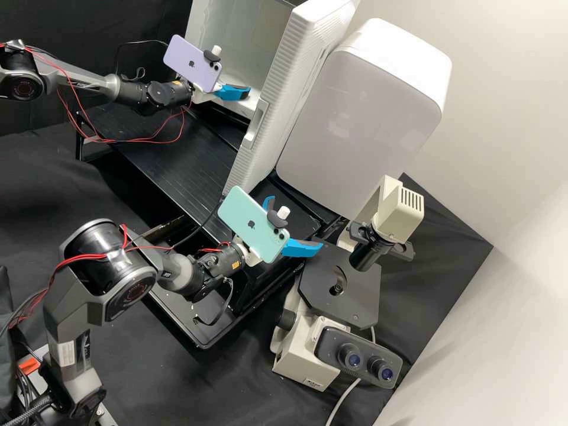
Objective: Take the petri dish out of the incubator
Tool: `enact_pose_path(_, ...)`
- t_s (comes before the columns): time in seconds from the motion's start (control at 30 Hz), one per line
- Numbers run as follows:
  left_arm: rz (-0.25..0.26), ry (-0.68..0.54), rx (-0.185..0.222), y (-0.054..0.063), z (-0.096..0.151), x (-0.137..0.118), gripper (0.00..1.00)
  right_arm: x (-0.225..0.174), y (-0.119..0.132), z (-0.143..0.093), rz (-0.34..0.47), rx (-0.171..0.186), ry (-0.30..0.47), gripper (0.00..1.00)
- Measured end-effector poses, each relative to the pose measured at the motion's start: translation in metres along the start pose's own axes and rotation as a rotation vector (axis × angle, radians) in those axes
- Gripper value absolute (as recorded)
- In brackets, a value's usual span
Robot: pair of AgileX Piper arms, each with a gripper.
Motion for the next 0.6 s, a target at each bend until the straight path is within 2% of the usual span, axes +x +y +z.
enact_pose_path(0.47,0.0,0.0,0.0,0.0,0.0,0.0,0.0,0.0,0.0,0.0,0.0,0.0,0.0,1.0)
enact_pose_path(0.6,-0.006,-0.005,0.002,-0.0046,-0.0011,-0.0005,0.0,0.0,0.0,0.0,0.0,0.0,0.0,1.0)
